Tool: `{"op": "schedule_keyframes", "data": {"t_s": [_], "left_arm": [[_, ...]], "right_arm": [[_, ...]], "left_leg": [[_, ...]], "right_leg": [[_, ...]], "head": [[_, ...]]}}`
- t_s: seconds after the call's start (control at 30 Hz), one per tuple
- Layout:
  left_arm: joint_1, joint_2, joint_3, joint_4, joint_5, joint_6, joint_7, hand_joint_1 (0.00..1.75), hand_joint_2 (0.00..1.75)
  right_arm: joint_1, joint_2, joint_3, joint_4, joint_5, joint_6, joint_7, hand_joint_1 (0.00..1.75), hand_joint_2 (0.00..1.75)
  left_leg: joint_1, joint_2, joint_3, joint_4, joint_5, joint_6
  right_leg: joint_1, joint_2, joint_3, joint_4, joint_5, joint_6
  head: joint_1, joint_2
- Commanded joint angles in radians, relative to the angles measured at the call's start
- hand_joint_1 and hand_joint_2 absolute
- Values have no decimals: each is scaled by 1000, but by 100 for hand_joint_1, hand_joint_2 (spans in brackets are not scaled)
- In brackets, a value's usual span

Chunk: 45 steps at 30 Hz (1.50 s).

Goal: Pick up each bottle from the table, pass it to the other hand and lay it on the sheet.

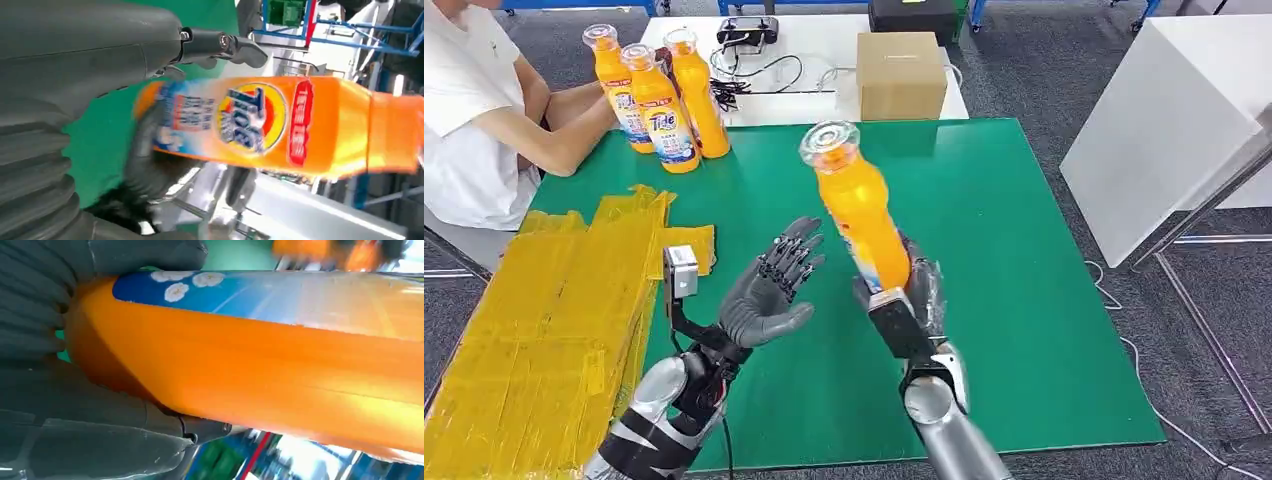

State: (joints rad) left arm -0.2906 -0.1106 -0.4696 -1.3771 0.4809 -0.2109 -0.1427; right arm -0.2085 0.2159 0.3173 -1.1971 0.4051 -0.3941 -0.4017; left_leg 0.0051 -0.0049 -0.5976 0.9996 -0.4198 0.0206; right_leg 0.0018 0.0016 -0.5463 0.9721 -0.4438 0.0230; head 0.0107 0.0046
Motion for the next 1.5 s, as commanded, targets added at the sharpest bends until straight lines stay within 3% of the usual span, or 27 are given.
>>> {"op": "schedule_keyframes", "data": {"t_s": [0.03,0.43,0.53,0.67,0.83,0.93,1.1,1.13,1.17,1.5], "left_arm": [[-58,14,4,90,73,32,6,0,175],[-60,10,10,99,76,63,-17,0,175],[-66,3,16,97,31,103,-45,0,175],[-45,-39,51,66,-140,361,-147,0,175],[-43,-42,49,57,-143,367,-146,0,175],[-18,-73,99,14,-263,588,-259,0,175],[12,-88,150,-77,-277,678,-337,0,175],[29,-102,177,-114,-259,703,-369,152,175],[45,-120,203,-151,-234,724,-404,175,175],[51,-91,222,-188,-180,706,-387,175,175]], "right_arm": [[-76,32,289,227,-40,-30,-41,175,175],[-130,42,427,378,7,-75,-30,175,175],[-160,44,505,439,76,-61,21,175,175],[-158,43,535,455,79,-63,41,175,175],[-159,41,536,453,79,-62,41,175,175],[-154,29,534,441,94,-81,79,175,175],[-155,29,523,449,114,-85,87,175,175],[-158,33,521,451,115,-83,86,175,175],[-160,36,521,451,118,-83,88,175,175],[-154,35,492,432,105,-99,79,175,175]], "left_leg": [[1,3,5,-2,-1,-1],[1,-1,4,-1,-1,-1],[1,-1,5,-1,-2,-1],[1,-1,4,-1,-1,-1],[1,-3,1,0,-1,0],[1,-2,3,0,-2,-1],[1,-3,3,0,-2,-1],[1,-2,1,0,-1,-1],[1,-3,2,0,-2,-1],[2,-4,4,-1,-1,-1]], "right_leg": [[1,2,5,-2,0,0],[0,-1,5,-2,-1,0],[1,-2,6,-2,-2,0],[1,-2,5,-2,-1,0],[0,-3,2,-1,-1,0],[1,-3,4,-2,-2,1],[1,-4,4,-2,-2,1],[1,-4,2,-2,-1,0],[1,-4,3,-2,-2,0],[1,-5,5,-3,-2,0]], "head": [[0,0],[0,0],[0,0],[0,0],[0,0],[0,0],[1,0],[0,0],[0,0],[0,0]]}}
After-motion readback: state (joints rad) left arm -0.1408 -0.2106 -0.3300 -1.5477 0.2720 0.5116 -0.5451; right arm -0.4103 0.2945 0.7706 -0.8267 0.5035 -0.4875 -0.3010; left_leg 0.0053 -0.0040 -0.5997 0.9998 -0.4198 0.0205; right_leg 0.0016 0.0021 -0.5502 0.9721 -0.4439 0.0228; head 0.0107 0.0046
